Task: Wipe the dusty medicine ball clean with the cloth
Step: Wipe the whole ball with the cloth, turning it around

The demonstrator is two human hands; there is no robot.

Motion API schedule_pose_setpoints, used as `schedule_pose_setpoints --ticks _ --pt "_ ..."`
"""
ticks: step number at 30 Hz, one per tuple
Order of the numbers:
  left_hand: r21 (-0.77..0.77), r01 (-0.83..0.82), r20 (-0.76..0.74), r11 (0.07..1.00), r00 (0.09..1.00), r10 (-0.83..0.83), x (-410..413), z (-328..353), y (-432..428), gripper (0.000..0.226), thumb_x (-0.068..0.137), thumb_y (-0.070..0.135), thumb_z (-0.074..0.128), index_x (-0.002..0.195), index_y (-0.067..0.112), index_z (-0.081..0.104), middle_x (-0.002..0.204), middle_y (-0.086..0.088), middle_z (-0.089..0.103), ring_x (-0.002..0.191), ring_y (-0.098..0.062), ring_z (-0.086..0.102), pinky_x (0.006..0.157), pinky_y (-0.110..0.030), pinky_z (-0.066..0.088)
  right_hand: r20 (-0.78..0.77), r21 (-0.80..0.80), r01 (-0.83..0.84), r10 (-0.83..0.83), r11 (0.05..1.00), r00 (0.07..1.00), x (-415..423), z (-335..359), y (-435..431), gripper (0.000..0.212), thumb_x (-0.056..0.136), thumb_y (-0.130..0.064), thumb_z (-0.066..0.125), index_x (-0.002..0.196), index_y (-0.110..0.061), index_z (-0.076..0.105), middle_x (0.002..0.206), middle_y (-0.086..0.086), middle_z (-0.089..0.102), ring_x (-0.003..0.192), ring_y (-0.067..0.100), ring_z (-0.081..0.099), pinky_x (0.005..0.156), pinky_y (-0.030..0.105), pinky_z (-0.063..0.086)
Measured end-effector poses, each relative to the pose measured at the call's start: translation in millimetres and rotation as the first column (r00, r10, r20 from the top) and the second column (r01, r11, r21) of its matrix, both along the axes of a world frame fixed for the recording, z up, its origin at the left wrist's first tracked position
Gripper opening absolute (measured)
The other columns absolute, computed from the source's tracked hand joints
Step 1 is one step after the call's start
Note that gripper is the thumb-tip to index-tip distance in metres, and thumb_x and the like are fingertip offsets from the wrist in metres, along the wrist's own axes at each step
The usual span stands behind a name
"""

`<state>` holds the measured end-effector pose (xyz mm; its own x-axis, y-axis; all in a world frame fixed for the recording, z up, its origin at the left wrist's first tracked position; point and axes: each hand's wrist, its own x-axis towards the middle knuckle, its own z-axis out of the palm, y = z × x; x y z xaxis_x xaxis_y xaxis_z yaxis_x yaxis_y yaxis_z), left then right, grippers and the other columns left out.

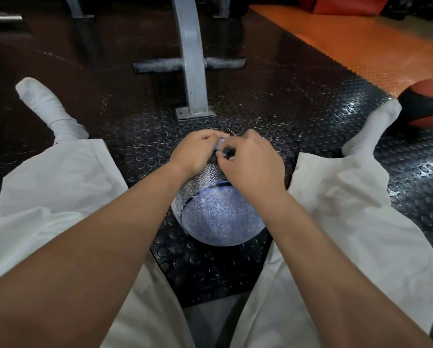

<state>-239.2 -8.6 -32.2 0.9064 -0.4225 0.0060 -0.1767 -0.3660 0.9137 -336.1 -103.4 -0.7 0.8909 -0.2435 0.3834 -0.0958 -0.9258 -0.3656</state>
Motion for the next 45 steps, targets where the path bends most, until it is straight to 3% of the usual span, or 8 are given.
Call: schedule_pose_setpoints --ticks 6,11,16,24,32,37,41,45 --pt "0.021 -0.005 0.014 1.0 1.0 0.005 -0.3 -1.0 -1.1 0.032 0.094 0.029 0.045 0.082 0.045 0.07 0.103 0.017 0.07 0.101 -0.011 0.063 0.099 -0.042 0.047 0.16 0.012 -0.104 0.1 0.995 0.982 -47.8 -29.2 5.6 0.014 0.068 -0.022 0.08 0.079 -0.024 0.072 0.079 0.006 0.055 0.067 0.028 0.059 0.046 0.029 0.045" --pt "0.045 0.002 0.028 0.999 1.0 -0.003 -6.0 1.8 -6.8 0.027 0.096 0.027 0.048 0.085 0.042 0.067 0.106 0.016 0.069 0.104 -0.01 0.061 0.103 -0.04 0.044 0.127 -0.011 -0.041 0.042 0.999 0.991 -39.9 -16.8 -1.2 0.006 0.076 -0.028 0.076 0.081 -0.027 0.074 0.083 0.002 0.056 0.076 0.024 0.059 0.054 0.029 0.047" --pt "0.042 -0.012 0.011 0.999 1.0 0.011 -6.1 2.4 -3.2 0.027 0.093 0.025 0.048 0.087 0.04 0.069 0.094 0.003 0.073 0.09 -0.024 0.068 0.09 -0.046 0.052 0.012 0.016 0.031 -0.032 0.999 0.999 -15.6 -4.4 -4.9 0.02 0.09 -0.037 0.058 0.105 -0.03 0.071 0.103 0.002 0.053 0.097 0.023 0.055 0.071 0.03 0.044" --pt "0.055 -0.017 0.048 0.998 0.999 0.015 -3.1 -3.3 2.7 0.034 0.097 0.026 0.042 0.084 0.044 0.068 0.102 0.002 0.073 0.101 -0.031 0.063 0.096 -0.045 0.047 0.147 -0.006 -0.094 0.094 0.996 0.985 -48.4 -31.2 4.2 0.012 0.069 -0.024 0.08 0.077 -0.026 0.071 0.078 0.003 0.054 0.069 0.026 0.06 0.046 0.027 0.045" --pt "0.038 -0.022 0.04 0.999 0.999 0.021 -11.7 -0.5 -0.6 0.031 0.095 0.03 0.044 0.085 0.047 0.067 0.106 -0.002 0.072 0.103 -0.031 0.063 0.095 -0.048 0.047 -0.071 0.152 0.064 -0.054 0.986 0.996 -14.5 0.1 -25.4 0.016 0.087 -0.039 0.06 0.096 -0.033 0.071 0.102 -0.002 0.056 0.095 0.022 0.059 0.078 0.035 0.049" --pt "0.057 -0.035 0.034 0.998 0.999 0.033 -13.0 0.1 0.8 0.034 0.1 0.029 0.041 0.087 0.047 0.067 0.107 -0.013 0.071 0.087 -0.027 0.062 0.087 -0.05 0.05 -0.206 0.388 0.181 -0.106 0.904 0.973 -13.0 -1.2 -54.8 0.012 0.085 -0.038 0.062 0.075 -0.033 0.064 0.079 -0.011 0.065 0.083 0.017 0.063 0.071 0.03 0.048" --pt "0.106 -0.042 0.038 0.993 0.999 0.038 -12.1 1.6 -3.0 0.032 0.102 0.027 0.04 0.089 0.043 0.065 0.074 -0.002 0.064 0.05 -0.016 0.045 0.055 -0.033 0.035 -0.187 0.322 0.152 -0.095 0.935 0.978 -9.7 1.9 -47.6 0.008 0.084 -0.037 0.063 0.078 -0.033 0.067 0.075 -0.013 0.055 0.088 0.02 0.061 0.074 0.031 0.049" --pt "0.061 -0.045 0.037 0.997 0.998 0.043 -10.9 3.3 -2.4 0.034 0.098 0.021 0.043 0.083 0.042 0.066 0.095 0.007 0.071 0.087 -0.02 0.065 0.085 -0.041 0.051 -0.114 0.125 -0.006 0.02 0.992 0.993 -1.8 5.9 -14.2 0.017 0.088 -0.036 0.058 0.099 -0.034 0.07 0.096 -0.002 0.051 0.092 0.024 0.059 0.073 0.032 0.046"
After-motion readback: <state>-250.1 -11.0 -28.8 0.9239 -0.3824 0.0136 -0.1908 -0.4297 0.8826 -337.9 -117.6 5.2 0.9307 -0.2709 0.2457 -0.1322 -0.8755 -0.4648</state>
